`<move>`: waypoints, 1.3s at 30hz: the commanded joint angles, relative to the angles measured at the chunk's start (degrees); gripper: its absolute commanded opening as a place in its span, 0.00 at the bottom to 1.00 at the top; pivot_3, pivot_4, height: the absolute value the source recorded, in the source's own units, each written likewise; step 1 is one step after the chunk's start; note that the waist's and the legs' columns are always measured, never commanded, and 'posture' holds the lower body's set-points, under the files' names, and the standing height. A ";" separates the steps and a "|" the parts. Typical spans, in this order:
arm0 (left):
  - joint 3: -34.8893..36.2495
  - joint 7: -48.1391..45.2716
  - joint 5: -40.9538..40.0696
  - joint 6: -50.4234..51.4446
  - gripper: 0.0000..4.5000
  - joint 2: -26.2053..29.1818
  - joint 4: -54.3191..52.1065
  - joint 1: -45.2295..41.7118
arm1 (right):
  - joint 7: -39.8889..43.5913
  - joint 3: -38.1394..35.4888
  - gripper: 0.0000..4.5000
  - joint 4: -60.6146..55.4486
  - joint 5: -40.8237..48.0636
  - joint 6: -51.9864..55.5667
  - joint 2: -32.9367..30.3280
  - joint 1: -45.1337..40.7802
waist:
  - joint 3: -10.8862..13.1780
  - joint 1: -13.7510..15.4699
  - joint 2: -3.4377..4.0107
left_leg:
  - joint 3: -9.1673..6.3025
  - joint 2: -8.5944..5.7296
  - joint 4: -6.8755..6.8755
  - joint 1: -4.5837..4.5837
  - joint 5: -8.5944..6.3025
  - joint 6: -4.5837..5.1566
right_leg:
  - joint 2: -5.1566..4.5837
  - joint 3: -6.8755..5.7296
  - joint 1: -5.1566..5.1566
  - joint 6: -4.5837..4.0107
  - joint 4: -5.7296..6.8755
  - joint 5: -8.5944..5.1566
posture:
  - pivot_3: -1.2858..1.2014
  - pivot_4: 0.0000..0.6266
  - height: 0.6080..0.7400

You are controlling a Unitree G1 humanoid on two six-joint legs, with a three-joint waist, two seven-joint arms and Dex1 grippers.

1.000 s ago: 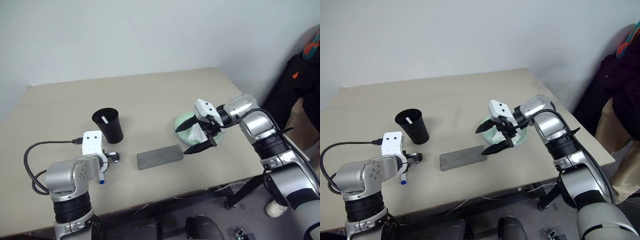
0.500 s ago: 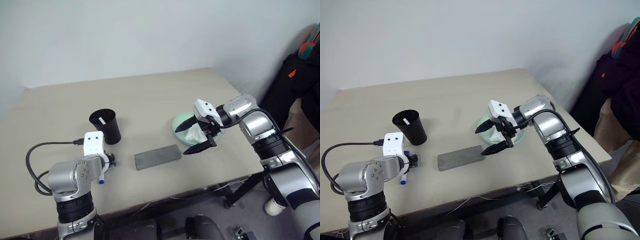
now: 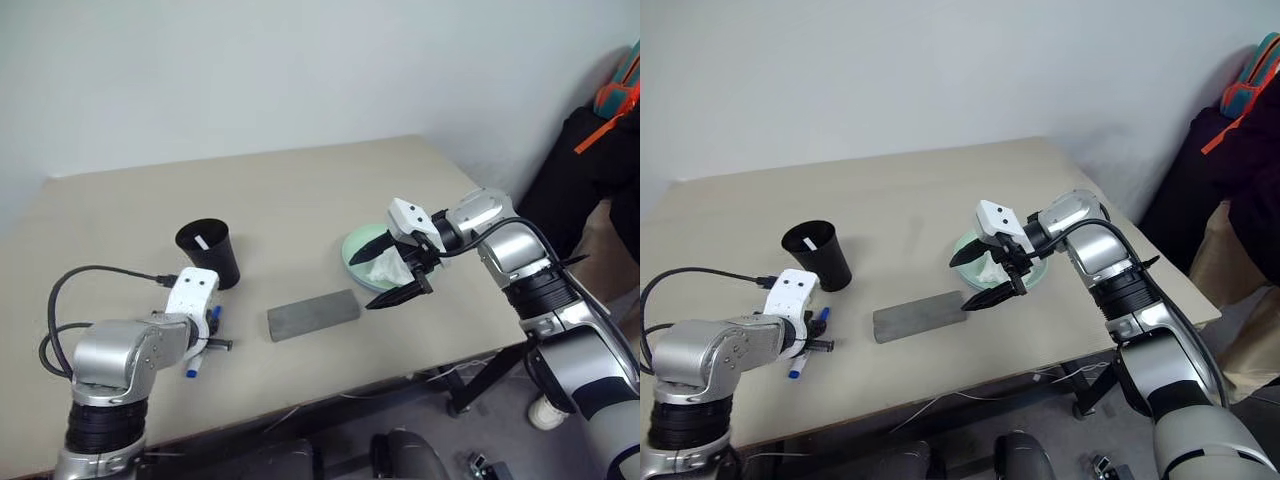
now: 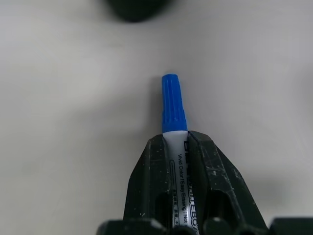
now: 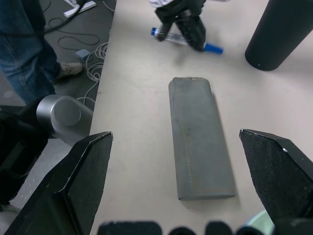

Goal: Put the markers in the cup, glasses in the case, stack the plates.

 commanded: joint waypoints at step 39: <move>8.05 1.16 24.18 -93.35 0.03 -14.54 34.16 -13.72 | -0.82 -1.60 1.00 -3.01 1.12 1.22 0.85 -1.15 | 0.00 0.61 -0.04 | 0.32 -0.05 0.11 -0.13 0.01 0.03 | 0.04 -0.10 0.01 0.03 0.01 0.02 | 0.52 0.00 0.98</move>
